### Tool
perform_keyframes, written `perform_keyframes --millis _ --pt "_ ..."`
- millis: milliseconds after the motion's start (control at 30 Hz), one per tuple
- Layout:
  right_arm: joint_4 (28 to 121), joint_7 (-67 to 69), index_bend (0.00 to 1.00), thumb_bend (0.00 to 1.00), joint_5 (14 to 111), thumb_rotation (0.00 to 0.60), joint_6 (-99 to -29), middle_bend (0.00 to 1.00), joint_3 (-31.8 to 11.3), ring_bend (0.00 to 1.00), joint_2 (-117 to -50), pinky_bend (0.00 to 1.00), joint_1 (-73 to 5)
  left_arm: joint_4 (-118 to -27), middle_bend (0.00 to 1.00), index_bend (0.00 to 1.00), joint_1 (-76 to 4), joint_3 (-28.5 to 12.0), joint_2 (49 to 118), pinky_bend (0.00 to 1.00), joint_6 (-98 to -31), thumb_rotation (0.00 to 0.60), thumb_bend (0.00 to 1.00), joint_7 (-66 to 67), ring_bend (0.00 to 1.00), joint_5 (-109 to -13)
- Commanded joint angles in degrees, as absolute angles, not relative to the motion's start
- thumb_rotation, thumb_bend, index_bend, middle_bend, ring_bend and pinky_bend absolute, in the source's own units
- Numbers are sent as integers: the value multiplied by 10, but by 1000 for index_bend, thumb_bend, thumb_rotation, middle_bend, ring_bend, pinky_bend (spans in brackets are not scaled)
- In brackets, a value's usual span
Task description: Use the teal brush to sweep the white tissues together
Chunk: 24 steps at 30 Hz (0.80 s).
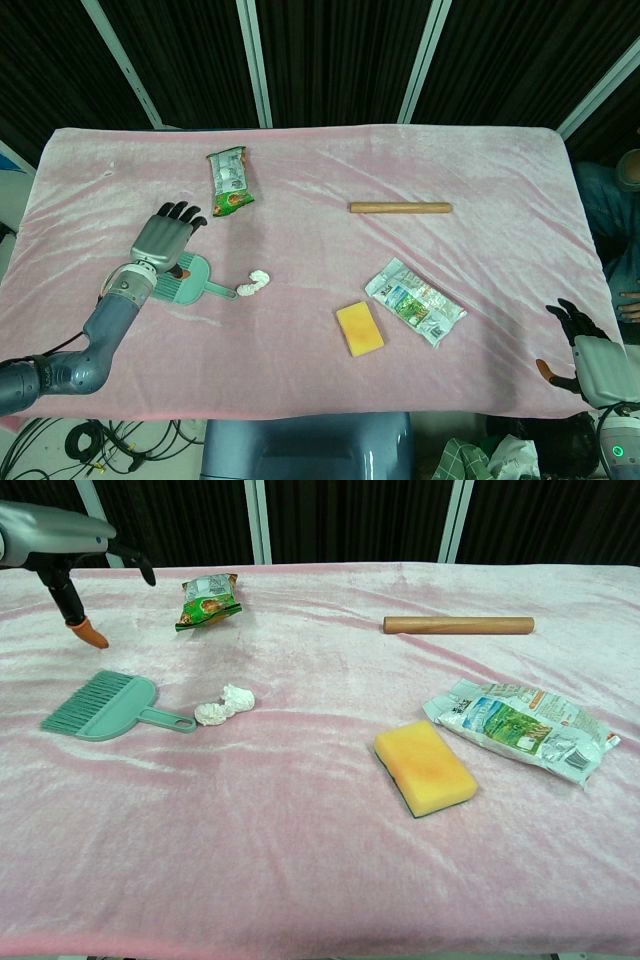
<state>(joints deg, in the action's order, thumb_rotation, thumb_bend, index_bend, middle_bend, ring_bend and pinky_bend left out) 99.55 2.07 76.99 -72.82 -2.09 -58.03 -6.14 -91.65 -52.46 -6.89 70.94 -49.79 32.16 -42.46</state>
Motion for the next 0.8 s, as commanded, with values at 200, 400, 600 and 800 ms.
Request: perform_keyframes --millis 200,400,600,800 --pt "995 18 163 212 769 600 -731 70 -22 136 -581 275 -61 -970 110 195 -476 -110 658 81 -510 600 44 165 0 -532" --pt "991 13 163 212 771 600 -739 70 -24 136 -584 275 -60 -1029 127 203 -396 -80 613 117 -635 600 45 158 0 -631" --pt "979 -13 163 210 781 600 -762 70 -28 135 -591 187 -57 -1037 127 203 -287 -22 593 123 -770 600 45 130 0 -732" --pt "961 -26 163 201 800 600 -791 69 -33 131 -603 175 -53 -1017 125 203 -183 29 602 93 -863 600 45 85 0 -763"
